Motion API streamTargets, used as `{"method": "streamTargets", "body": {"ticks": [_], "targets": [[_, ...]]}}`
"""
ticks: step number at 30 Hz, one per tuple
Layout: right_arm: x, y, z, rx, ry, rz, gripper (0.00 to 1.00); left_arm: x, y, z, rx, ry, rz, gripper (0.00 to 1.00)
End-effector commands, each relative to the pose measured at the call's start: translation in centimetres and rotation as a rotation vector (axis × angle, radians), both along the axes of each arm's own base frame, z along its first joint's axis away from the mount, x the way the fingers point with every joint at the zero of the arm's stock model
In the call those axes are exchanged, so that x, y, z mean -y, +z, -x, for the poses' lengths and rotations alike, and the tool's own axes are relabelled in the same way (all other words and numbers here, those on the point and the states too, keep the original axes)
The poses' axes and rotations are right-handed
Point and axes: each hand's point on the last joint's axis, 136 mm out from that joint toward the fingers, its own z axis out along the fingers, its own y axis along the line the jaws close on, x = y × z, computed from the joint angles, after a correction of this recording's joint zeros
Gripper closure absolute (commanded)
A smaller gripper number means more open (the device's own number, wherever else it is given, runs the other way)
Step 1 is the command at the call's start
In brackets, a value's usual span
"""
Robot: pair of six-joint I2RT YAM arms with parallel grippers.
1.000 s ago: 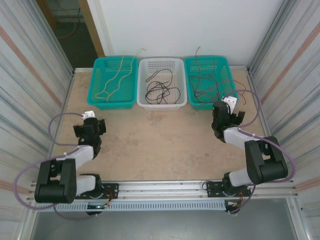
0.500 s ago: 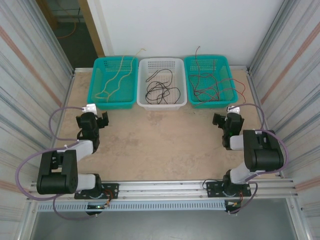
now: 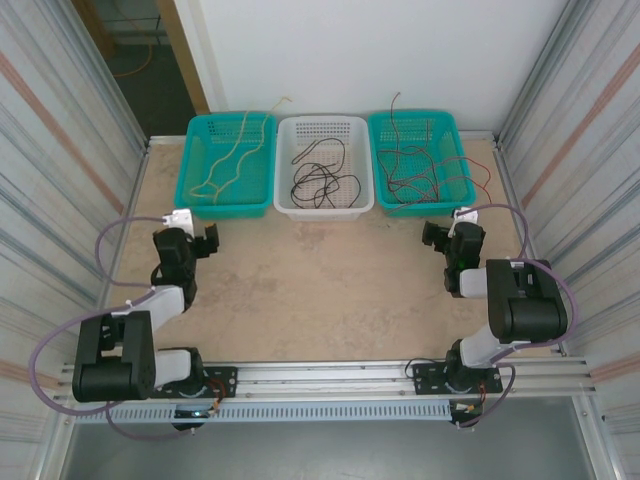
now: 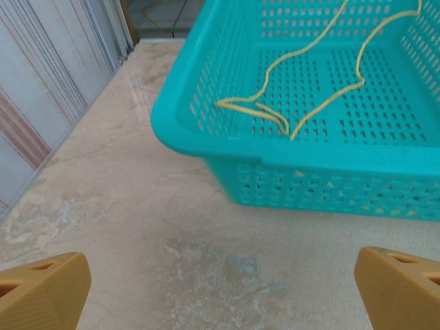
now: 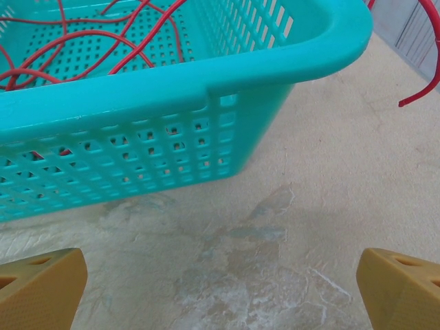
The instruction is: Untangle the cables
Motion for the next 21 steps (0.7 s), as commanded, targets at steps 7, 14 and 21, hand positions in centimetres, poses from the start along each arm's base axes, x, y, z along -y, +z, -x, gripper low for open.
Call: {"method": "streamTargets", "body": {"ticks": [7,14,21], "targets": [[-0.2,1.3,-0.6,0.046,-0.003,-0.02,0.01,-0.1,-0.1,-0.4,0.003,-0.023,0.059,0.01],[-0.2,1.3,-0.6,0.045,-0.002,-0.018,0.01,4.0,-2.6,-3.0,-0.005,-0.182,0.05,0.01],[-0.2,1.2,-0.6,0.043,-0.002,-0.017,0.01,3.3,-2.8,-3.2,-0.003,-0.154,0.061,0.01]]}}
